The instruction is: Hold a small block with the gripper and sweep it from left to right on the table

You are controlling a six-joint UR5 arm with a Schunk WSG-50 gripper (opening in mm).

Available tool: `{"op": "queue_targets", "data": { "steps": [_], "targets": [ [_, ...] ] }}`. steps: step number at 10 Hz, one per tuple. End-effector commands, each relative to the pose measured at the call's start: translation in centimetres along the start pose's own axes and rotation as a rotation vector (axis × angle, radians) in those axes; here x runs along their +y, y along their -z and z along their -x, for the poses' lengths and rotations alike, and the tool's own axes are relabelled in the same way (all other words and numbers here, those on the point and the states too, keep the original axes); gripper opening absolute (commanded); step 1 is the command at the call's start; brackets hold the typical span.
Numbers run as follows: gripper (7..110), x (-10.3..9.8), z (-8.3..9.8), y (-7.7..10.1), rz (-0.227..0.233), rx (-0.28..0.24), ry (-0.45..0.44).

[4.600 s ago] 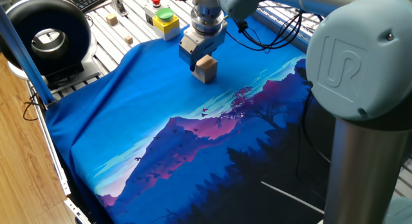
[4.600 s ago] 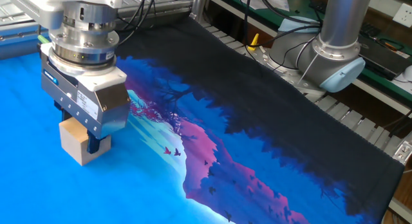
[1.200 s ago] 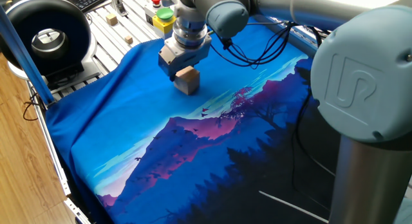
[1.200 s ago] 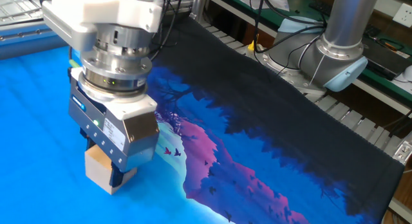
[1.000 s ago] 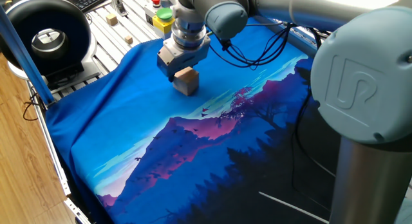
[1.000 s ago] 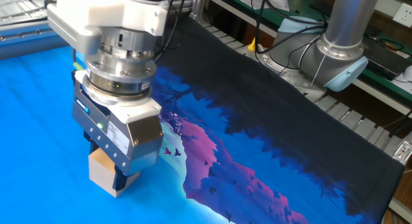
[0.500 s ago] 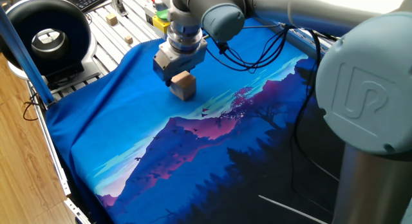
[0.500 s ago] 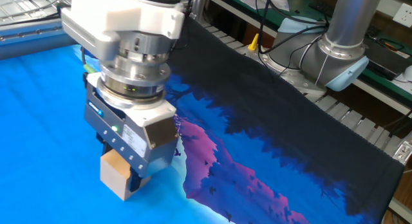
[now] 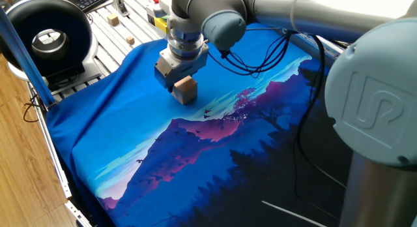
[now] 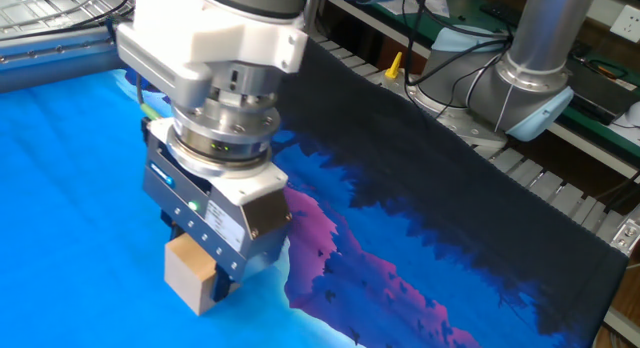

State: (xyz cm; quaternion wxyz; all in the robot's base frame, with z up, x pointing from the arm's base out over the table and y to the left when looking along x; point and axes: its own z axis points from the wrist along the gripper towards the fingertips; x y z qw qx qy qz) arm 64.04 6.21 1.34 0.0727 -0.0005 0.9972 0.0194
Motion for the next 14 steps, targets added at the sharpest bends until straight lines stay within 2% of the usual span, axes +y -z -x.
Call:
{"op": "queue_targets", "data": {
  "steps": [1,8,11,14],
  "targets": [
    [66,1.5,-0.1,-0.2,0.032,-0.012,-0.031],
    [66,4.1,-0.2,0.0,0.039,-0.019,-0.072],
    [66,4.5,0.1,0.0,0.026,-0.030,-0.090],
    [66,3.5,0.0,0.1,-0.005,-0.019,-0.061]
  ]
}}
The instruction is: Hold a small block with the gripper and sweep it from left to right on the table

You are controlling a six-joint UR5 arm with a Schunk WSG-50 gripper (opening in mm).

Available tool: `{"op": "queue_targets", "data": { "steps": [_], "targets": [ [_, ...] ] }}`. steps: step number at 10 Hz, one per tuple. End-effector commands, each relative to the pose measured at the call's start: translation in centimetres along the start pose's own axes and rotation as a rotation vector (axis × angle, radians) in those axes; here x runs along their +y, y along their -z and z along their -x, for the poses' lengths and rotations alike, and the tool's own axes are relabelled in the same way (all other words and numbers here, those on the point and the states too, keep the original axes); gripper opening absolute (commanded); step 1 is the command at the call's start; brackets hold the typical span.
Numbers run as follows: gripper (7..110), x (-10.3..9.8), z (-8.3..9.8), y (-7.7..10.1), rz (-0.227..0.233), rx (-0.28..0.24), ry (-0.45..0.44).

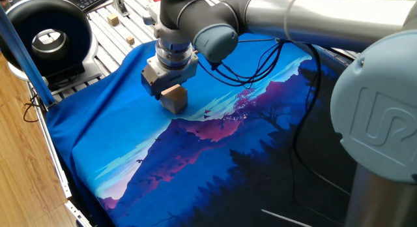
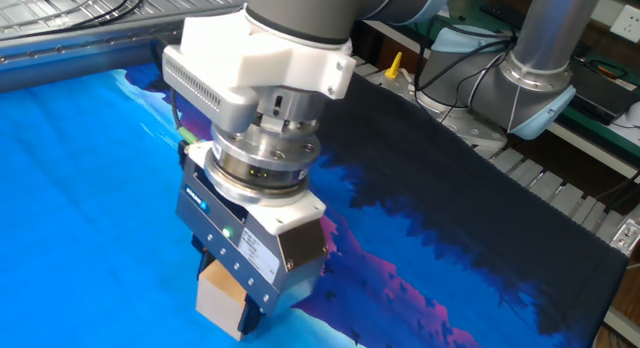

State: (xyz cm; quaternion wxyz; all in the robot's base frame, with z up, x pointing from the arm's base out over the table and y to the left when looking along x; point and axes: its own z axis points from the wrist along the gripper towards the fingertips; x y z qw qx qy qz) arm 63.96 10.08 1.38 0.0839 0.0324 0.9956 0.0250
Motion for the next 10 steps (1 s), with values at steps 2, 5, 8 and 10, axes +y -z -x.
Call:
{"op": "queue_targets", "data": {
  "steps": [2,5,8,10],
  "targets": [
    [88,-0.8,0.2,1.1,-0.018,0.042,0.050],
    [88,-0.7,0.0,5.9,-0.037,0.142,0.096],
    [66,-4.1,0.9,10.8,-0.082,0.236,0.168],
    [66,-4.1,1.5,10.3,-0.064,0.225,0.211]
  ]
}}
